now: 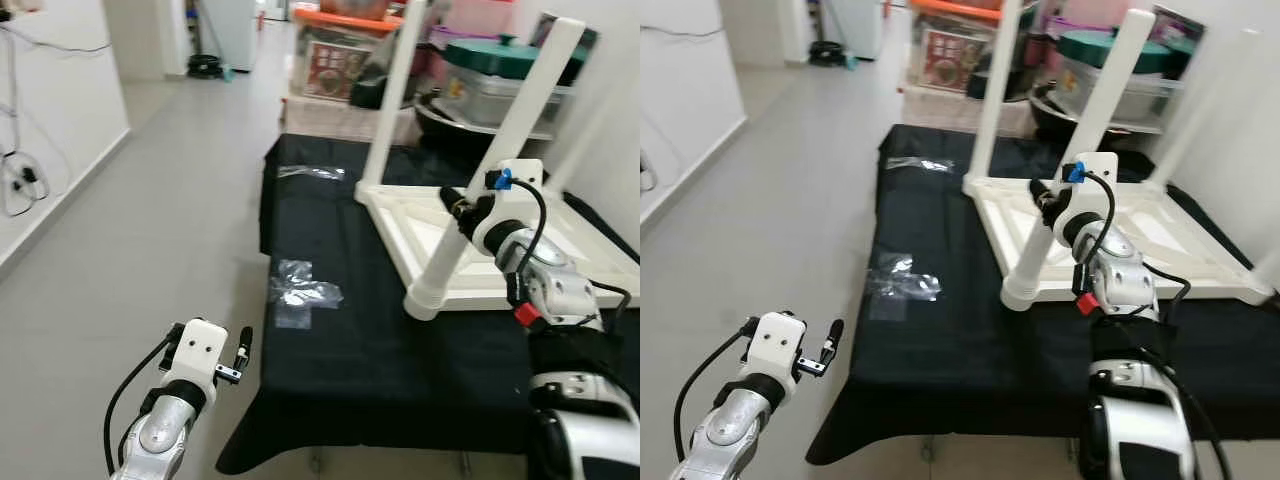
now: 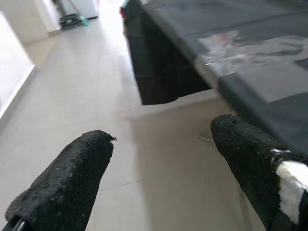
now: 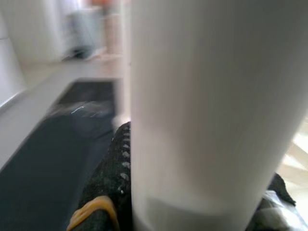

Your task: Building children table

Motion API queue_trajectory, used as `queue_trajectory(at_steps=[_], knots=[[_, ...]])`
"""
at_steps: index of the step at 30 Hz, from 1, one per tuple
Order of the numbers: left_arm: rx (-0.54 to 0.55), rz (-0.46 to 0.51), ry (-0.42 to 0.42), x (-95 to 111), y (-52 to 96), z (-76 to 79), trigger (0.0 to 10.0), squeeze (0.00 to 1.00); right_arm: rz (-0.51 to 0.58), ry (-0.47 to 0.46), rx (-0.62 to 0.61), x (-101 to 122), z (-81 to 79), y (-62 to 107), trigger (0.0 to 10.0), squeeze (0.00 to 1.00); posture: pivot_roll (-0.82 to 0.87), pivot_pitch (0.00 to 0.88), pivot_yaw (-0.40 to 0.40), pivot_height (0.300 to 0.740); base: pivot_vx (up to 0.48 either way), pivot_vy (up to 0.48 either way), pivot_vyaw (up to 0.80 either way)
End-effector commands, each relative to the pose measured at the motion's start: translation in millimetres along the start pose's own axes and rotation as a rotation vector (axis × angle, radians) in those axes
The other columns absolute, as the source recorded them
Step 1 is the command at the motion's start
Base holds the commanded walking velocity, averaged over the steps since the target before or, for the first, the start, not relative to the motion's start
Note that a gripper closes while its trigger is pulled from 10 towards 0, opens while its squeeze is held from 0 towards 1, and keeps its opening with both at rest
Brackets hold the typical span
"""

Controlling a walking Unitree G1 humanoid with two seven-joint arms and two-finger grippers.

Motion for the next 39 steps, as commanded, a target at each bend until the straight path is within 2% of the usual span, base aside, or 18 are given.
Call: queue_trajectory(at_steps=[1,2,3,4,8,15,16,21,22,27,28,29,30,31,32,33,34,39], knots=[[-0.011,-0.005,-0.006,-1.5,-0.1,2.6,10.0,0.00,-0.129,0.034,-0.124,-32.1,9.1,8.9,0.0,0.00,0.11,0.000,-0.154,0.740,0.000,0.000,0.00],[-0.011,-0.005,-0.012,-1.2,-0.1,2.4,10.0,0.00,-0.235,-0.001,-0.182,-62.5,-25.2,34.0,0.0,0.00,0.11,0.000,-0.156,0.740,0.000,0.000,0.00],[-0.011,-0.005,-0.012,-1.2,-0.1,2.4,10.0,0.00,-0.235,-0.001,-0.182,-62.5,-25.2,34.0,0.0,0.00,0.11,0.000,-0.156,0.740,0.000,0.000,0.00],[-0.011,-0.005,-0.014,-1.0,-0.1,2.4,10.0,0.00,-0.255,-0.011,-0.186,-67.2,-37.5,40.3,0.0,0.00,0.11,0.000,-0.157,0.740,0.000,0.000,0.00],[-0.010,-0.004,-0.011,-1.0,-0.6,3.6,10.0,0.00,-0.253,-0.032,-0.183,-60.4,-61.9,40.7,0.0,0.00,0.11,0.000,-0.161,0.740,0.000,0.000,0.00],[-0.009,-0.005,-0.003,-1.8,-0.9,5.4,10.0,0.00,-0.246,-0.031,-0.147,-47.7,-75.6,30.7,0.0,0.00,0.11,0.000,-0.165,0.740,0.000,0.000,0.00],[-0.010,-0.004,-0.003,-1.7,-0.9,5.7,10.0,0.00,-0.243,-0.030,-0.092,-42.5,-77.8,25.7,10.0,0.00,0.10,0.000,-0.163,0.740,0.000,0.000,0.00],[-0.011,-0.005,-0.003,-2.0,-0.7,5.8,10.0,0.00,-0.188,-0.039,-0.048,-32.0,-76.0,23.9,10.0,0.00,0.10,0.000,-0.161,0.740,0.000,0.000,0.00],[-0.013,-0.007,-0.003,-2.3,-0.5,5.9,10.0,0.00,-0.135,-0.049,-0.015,-24.2,-72.0,22.5,10.0,1.00,0.10,0.000,-0.157,0.740,0.000,0.000,0.00],[-0.020,-0.008,-0.004,-2.4,-1.1,7.0,10.0,0.00,-0.055,-0.059,0.080,-10.2,-62.2,18.0,10.0,1.00,0.09,0.000,-0.155,0.740,0.000,0.000,0.00],[-0.021,-0.008,-0.003,-2.3,-1.2,7.0,10.0,0.00,-0.022,-0.087,0.158,-5.0,-64.8,17.4,10.0,0.00,0.09,0.000,-0.152,0.740,0.000,0.000,0.00],[-0.022,-0.007,-0.003,-2.2,-1.3,7.0,10.0,0.00,0.052,-0.124,0.302,5.9,-68.8,20.6,10.0,0.00,0.09,0.000,-0.151,0.740,0.000,0.000,0.00],[-0.022,-0.007,-0.003,-2.2,-1.3,7.0,10.0,0.00,0.052,-0.124,0.302,5.9,-68.8,20.6,10.0,0.00,0.09,0.000,-0.151,0.740,0.000,0.000,0.00],[-0.022,-0.007,-0.004,-2.1,-1.4,6.7,10.0,0.00,0.113,-0.139,0.426,14.3,-71.9,25.1,10.0,0.00,0.09,0.000,-0.148,0.740,0.000,0.000,0.00],[-0.022,-0.007,-0.004,-2.1,-1.4,6.7,10.0,0.00,0.113,-0.139,0.426,14.3,-71.9,25.1,10.0,0.00,0.09,0.000,-0.148,0.740,0.000,0.000,0.00],[-0.023,-0.008,-0.006,-1.9,-1.5,5.8,10.0,0.00,0.210,-0.074,0.634,23.1,-65.5,35.2,10.0,0.00,0.09,0.000,-0.146,0.740,0.000,0.000,0.00],[-0.024,-0.009,-0.008,-1.9,-1.6,5.1,10.0,0.00,0.221,-0.036,0.695,23.0,-59.9,37.5,10.0,0.00,0.09,0.000,-0.145,0.740,0.000,0.000,0.00],[-0.026,-0.008,-0.011,-1.3,-2.9,4.3,10.0,0.00,0.224,0.052,0.771,20.7,-51.4,36.8,10.0,0.00,0.09,0.000,-0.144,0.740,0.000,0.000,0.00]])
Point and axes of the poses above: a point about 5 cm out from each wrist's last joint towards the gripper, its own y axis pointing back from the gripper into the wrist, its own x axis along the axis of the wrist's last joint, z = x × y, the point moved 2 cm from there along -y, pointing out of the wrist towards the gripper, and after that the axes turned 13 degrees about y, right-handed, at the moved point
